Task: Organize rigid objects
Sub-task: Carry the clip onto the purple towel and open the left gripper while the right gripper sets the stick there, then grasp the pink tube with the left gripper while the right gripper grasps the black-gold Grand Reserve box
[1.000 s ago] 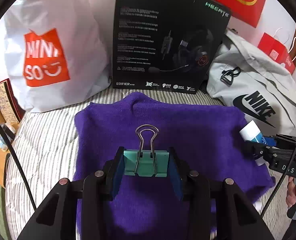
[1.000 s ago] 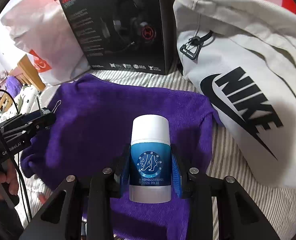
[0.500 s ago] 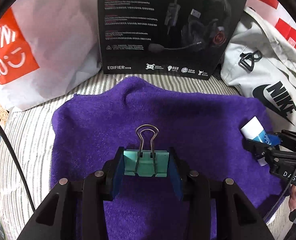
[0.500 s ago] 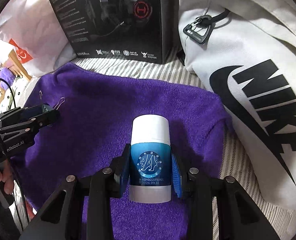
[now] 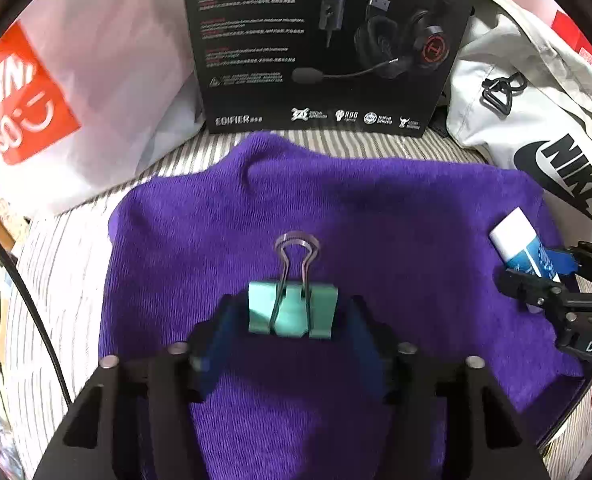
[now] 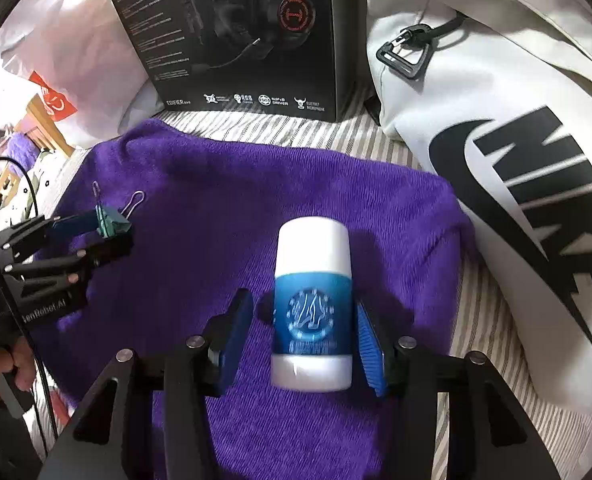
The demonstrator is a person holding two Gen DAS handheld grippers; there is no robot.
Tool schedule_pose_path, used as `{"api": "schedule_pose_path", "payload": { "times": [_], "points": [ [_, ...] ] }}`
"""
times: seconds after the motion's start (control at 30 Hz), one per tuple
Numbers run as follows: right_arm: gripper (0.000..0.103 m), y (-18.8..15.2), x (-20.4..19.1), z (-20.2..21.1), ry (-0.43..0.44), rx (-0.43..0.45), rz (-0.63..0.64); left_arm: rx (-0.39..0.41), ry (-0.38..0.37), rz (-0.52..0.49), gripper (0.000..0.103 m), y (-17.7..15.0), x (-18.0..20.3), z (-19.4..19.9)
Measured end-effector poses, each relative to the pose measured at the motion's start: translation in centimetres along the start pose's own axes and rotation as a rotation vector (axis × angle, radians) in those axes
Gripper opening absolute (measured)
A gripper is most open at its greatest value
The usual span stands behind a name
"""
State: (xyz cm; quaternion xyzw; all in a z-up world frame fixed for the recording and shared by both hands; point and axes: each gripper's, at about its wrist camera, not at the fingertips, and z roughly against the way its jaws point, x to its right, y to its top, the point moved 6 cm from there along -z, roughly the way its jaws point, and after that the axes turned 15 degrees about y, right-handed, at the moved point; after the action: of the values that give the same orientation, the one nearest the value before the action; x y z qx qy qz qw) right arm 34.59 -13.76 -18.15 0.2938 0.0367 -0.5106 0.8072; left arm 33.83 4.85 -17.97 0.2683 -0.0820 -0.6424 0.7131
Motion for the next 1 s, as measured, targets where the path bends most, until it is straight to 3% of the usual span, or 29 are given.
{"api": "schedule_pose_path", "payload": {
  "times": [0.17,0.33,0.47,0.57,0.8,1.0],
  "points": [
    [0.052,-1.0,-0.8,1.8,0.008,0.011,-0.012,-0.007,0.001,0.013,0.063,-1.5,-0.1,0.7],
    [0.065,-2.5,-2.6,5.0,0.0,0.047,-0.003,-0.018,-0.045,0.054,0.063,-3.0,-0.7,2.3],
    [0.068,-4.2,-4.0,7.4,0.011,0.075,-0.019,0.001,-0.033,0.039,0.064,-4.0,-1.1,4.6],
    [0.069,-6.1,-5.3,8.8,0.005,0.083,-0.023,0.026,-0.036,0.042,0.074,-5.1,-1.7,6.6],
    [0.072,-11.1,-6.9,11.3,0.013,0.089,-0.043,0.062,-0.019,0.007,0.077,-10.5,-2.9,10.8],
    [0.072,-15.3,-7.5,12.5,0.012,0.077,-0.069,0.08,-0.015,-0.061,0.079,-16.1,-3.5,11.6]
  ]
}}
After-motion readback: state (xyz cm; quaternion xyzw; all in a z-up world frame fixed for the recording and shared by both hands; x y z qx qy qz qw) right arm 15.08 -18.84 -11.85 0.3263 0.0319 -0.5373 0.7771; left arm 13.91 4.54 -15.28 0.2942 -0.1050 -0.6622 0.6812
